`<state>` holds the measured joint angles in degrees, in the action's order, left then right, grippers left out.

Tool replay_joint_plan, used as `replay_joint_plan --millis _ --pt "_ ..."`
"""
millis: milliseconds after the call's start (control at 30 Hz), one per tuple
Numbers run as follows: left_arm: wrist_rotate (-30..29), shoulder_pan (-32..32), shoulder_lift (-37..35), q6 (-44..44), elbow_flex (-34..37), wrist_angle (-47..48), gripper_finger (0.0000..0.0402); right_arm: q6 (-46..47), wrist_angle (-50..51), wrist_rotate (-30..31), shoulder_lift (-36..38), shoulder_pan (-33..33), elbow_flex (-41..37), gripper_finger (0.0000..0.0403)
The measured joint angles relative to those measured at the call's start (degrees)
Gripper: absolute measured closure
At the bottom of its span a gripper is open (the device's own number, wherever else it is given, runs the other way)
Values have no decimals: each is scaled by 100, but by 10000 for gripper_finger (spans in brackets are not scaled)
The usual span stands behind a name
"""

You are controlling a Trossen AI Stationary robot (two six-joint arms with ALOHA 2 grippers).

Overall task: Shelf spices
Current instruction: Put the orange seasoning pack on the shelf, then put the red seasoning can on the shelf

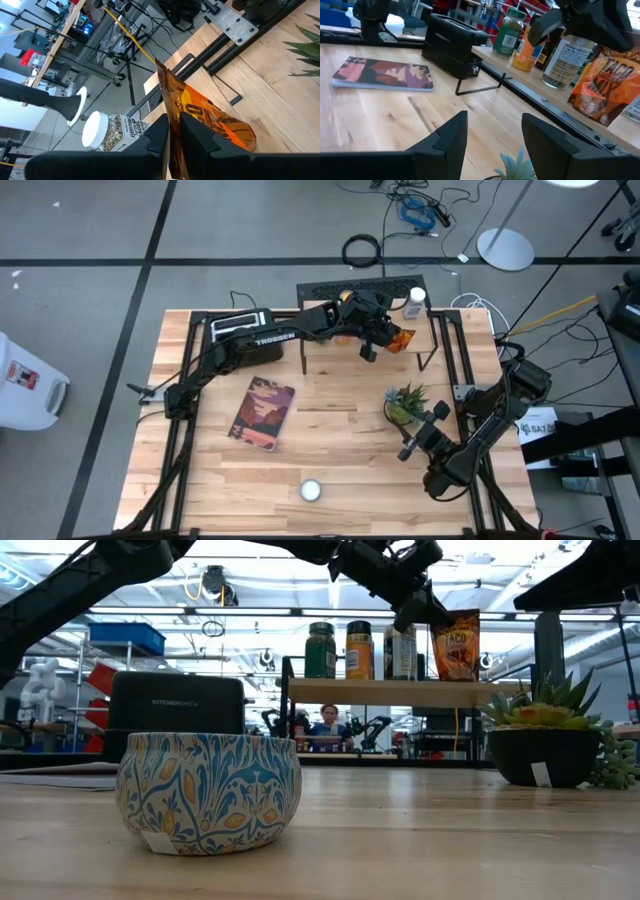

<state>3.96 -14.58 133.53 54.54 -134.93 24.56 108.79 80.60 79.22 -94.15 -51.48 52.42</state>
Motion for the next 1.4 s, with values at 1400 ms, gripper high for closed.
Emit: replay_joint_plan --millis 1400 --pt "-139 239 -462 -16 -4 17 273 -149 -27 -153 -2 -1 9 227"
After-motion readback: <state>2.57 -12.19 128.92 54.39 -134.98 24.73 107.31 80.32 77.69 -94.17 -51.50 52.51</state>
